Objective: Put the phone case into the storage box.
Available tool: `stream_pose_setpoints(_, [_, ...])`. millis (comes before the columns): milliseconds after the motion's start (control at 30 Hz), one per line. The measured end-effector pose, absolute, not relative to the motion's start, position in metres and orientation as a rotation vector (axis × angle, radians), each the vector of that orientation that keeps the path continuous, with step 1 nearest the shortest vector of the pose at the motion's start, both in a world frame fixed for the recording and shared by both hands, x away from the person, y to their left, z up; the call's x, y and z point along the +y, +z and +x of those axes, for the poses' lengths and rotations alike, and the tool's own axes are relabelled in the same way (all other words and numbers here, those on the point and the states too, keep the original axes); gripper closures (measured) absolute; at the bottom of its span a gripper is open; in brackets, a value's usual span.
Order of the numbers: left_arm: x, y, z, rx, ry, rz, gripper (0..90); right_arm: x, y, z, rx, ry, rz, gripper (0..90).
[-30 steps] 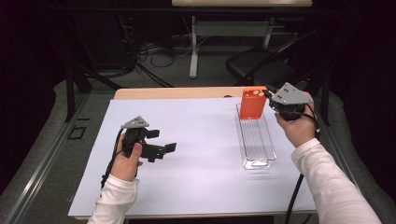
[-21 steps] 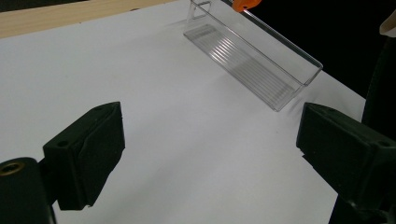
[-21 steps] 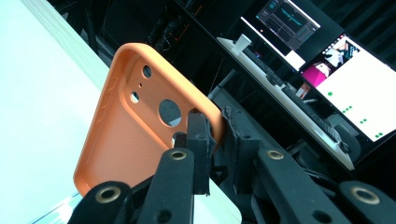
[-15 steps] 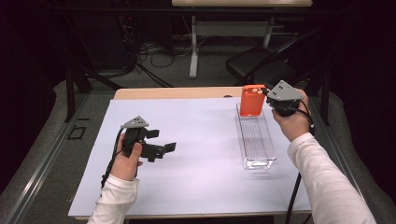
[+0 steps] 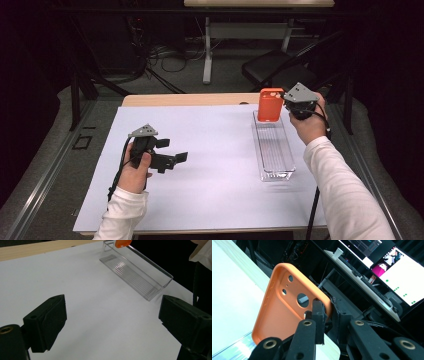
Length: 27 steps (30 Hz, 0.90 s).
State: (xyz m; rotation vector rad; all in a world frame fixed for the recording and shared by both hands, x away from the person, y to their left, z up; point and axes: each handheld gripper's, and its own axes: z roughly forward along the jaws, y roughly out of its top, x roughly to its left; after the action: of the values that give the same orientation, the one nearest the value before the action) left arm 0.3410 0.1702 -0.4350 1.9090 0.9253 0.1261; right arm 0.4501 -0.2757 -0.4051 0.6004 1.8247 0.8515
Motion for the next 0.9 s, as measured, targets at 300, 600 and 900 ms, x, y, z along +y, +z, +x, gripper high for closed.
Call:
stream_pose_setpoints(300, [0.172,-0.434,0.341,0.929,0.129,1.905,8.3,-0.276,-0.413,0.462,1.84,0.842,0.595,81.4])
stream_pose_setpoints(600, [0.174,-0.435,0.341,0.936,0.134,1.894,8.2,-0.273,-0.414,0.474,1.849,0.809,0.589,81.4])
stream_pose_setpoints(900, [0.174,-0.435,0.341,0.938,0.132,1.896,8.3,-0.269,-0.417,0.481,1.859,0.799,0.589,81.3])
